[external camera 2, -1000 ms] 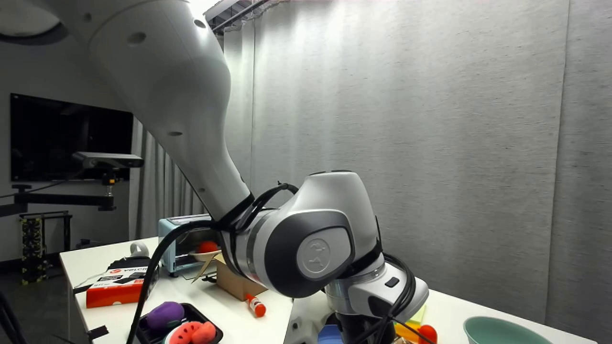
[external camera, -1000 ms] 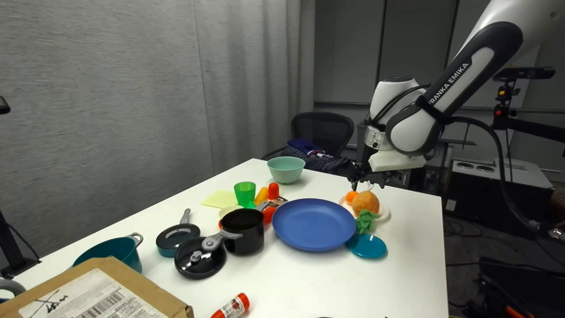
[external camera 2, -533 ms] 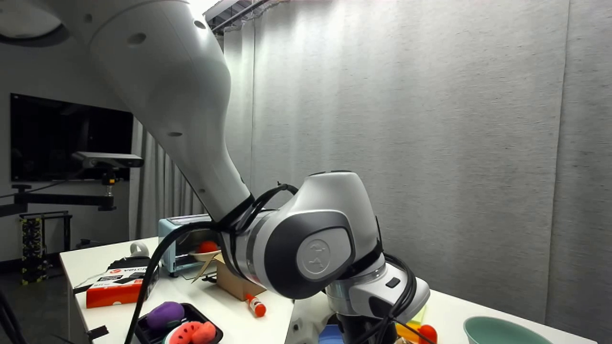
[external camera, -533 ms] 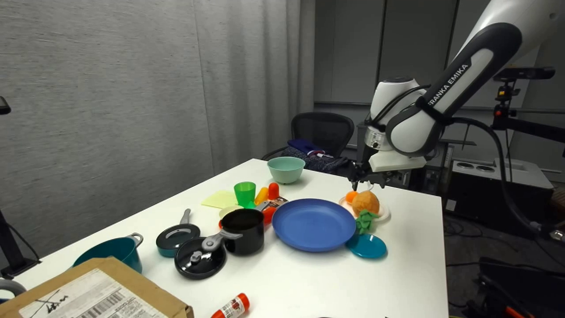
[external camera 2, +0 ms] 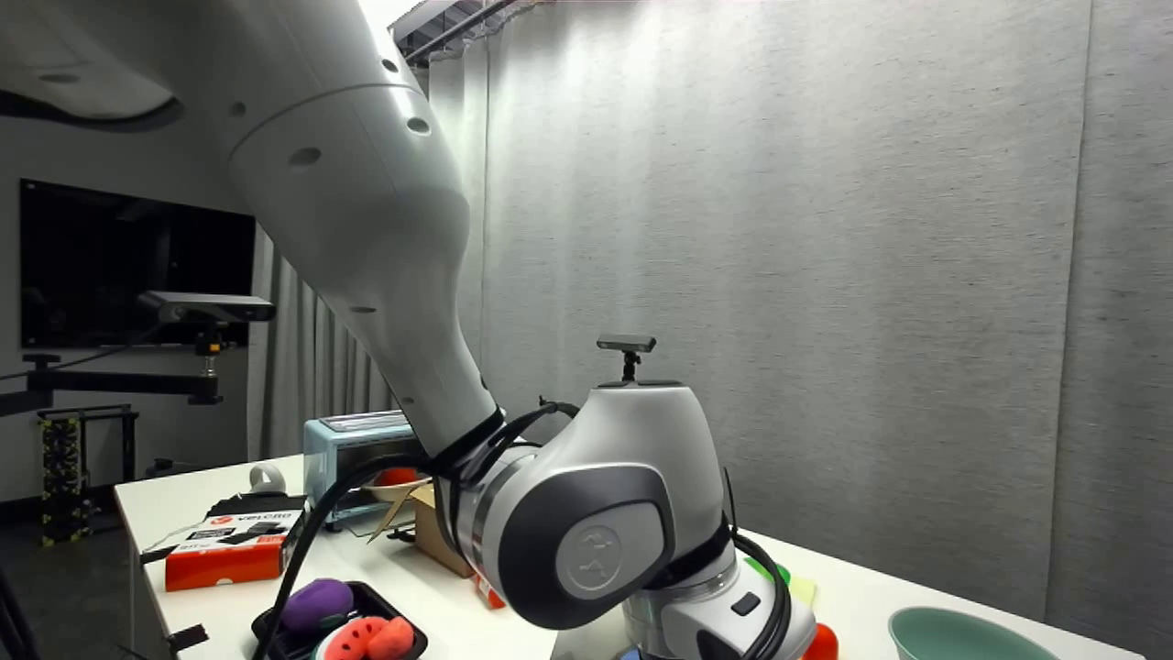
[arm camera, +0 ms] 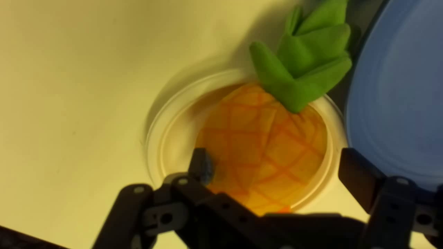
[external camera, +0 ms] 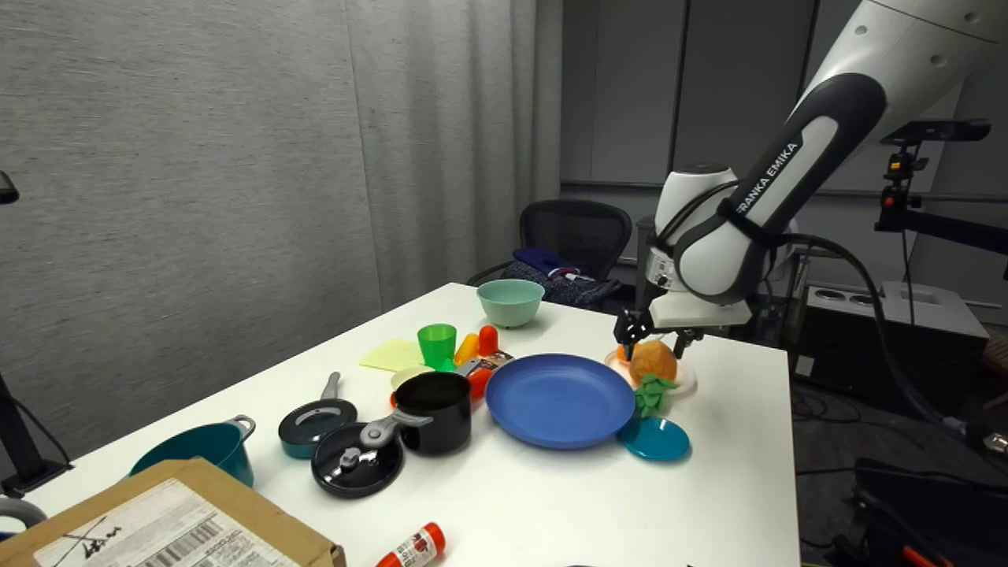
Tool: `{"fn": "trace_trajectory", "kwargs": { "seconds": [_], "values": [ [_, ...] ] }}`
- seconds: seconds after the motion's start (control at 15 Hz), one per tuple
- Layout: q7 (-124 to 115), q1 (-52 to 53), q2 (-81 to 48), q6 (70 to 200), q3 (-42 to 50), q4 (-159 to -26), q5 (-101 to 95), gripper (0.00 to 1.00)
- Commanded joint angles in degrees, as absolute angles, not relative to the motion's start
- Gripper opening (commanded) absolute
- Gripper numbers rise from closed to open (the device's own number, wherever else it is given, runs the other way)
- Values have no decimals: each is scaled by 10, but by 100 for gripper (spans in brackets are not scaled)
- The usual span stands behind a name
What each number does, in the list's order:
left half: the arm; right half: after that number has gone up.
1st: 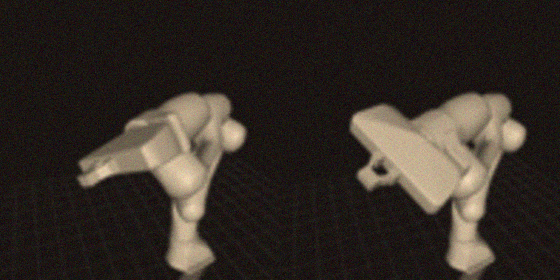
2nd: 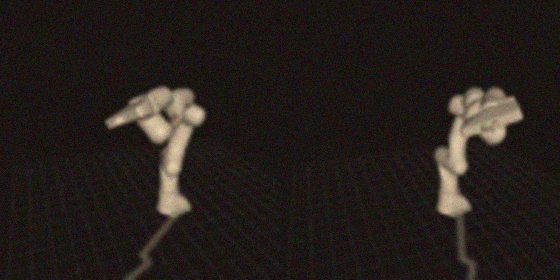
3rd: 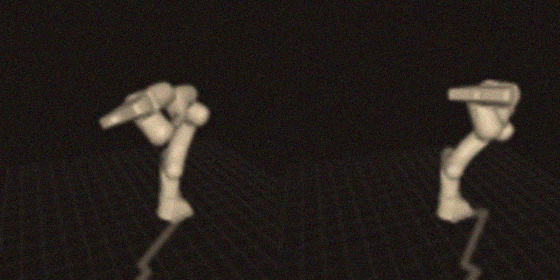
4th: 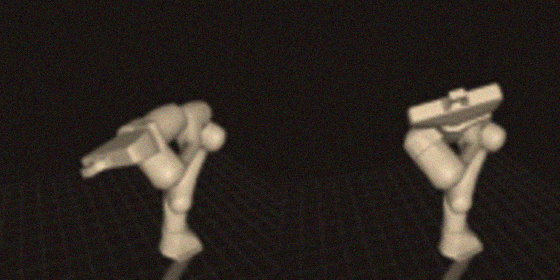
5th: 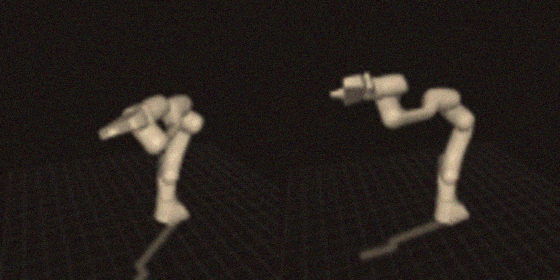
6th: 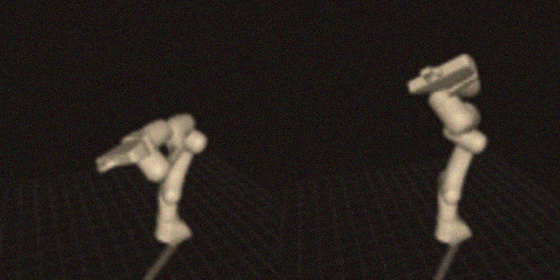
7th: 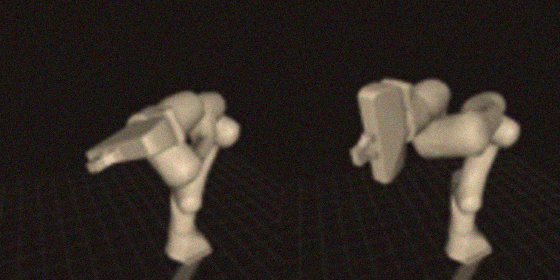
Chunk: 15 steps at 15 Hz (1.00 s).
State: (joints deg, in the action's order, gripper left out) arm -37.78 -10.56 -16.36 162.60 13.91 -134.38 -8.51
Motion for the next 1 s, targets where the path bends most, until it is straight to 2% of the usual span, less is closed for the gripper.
{"fn": "trace_trajectory", "kwargs": {
  "seconds": [0.0, 0.27, 0.6, 0.67, 0.73, 0.8, 0.93],
  "values": [
    [-346, -96, -204, 1646, 150, -1318, -36, 68],
    [-298, -106, -194, 1663, 135, -1324, 13, 36],
    [-106, -152, -99, 1603, 38, -1353, 146, 2],
    [-70, -154, -80, 1578, 26, -1353, 170, 2],
    [-35, -152, -61, 1551, 20, -1355, 193, 5],
    [-7, -146, -46, 1529, 19, -1353, 210, 2],
    [38, -131, -28, 1515, 24, -1355, 236, 3]
  ]
}}
